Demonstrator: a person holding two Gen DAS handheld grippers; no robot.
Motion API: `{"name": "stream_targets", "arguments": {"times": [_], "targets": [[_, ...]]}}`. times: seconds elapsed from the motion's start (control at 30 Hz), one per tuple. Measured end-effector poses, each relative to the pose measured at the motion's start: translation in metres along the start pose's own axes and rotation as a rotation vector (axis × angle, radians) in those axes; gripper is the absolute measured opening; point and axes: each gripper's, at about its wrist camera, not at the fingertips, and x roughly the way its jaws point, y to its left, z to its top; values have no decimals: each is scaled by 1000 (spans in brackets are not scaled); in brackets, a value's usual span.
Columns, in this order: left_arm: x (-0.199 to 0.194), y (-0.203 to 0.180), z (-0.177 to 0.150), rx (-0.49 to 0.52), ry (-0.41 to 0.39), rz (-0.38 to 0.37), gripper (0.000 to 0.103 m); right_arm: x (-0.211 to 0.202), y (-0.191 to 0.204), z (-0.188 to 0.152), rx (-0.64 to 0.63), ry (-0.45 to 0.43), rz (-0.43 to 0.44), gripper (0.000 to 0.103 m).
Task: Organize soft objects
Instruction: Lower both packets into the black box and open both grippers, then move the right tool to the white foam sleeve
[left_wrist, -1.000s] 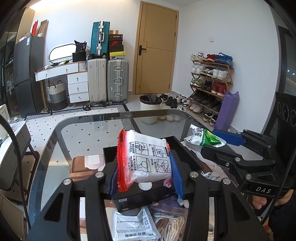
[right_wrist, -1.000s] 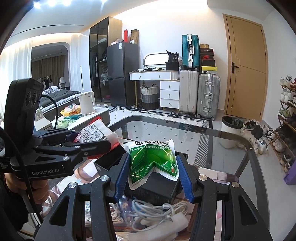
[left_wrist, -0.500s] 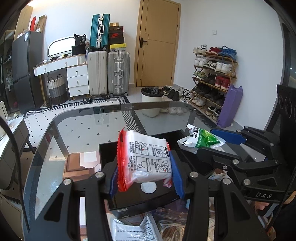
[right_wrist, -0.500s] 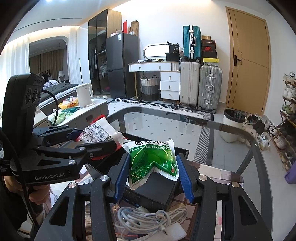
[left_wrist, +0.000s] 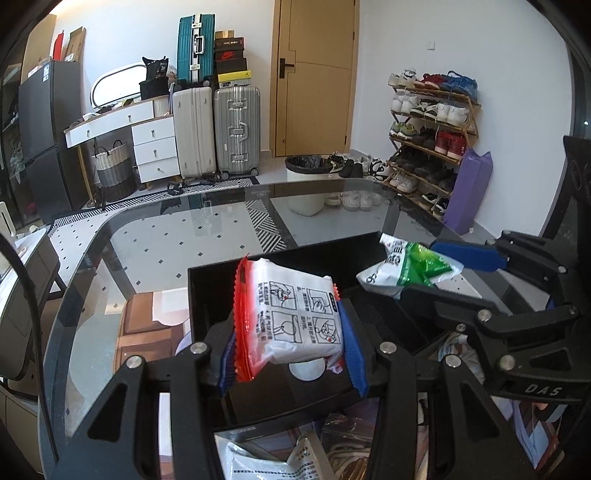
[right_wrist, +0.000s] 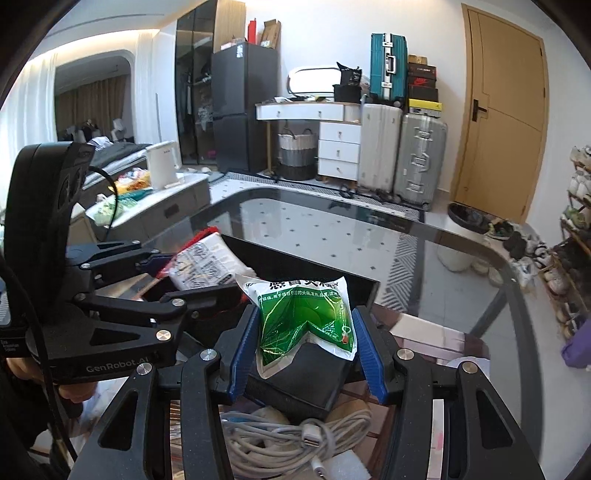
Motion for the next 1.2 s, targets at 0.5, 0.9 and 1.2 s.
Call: {"name": "stream_targets", "arguments": {"times": [0.5,0.9,1.2], "targets": [[-50,6,-22,-4,-91,41,103,-70,-14,-34,104,-110,18,102],[-77,17,-55,-72,-74,31,103,-103,-12,-84,185,-69,16,102],[-85,12,-68,-25,-94,51,103,-111,-5,-87,174,-51,32,102]]}}
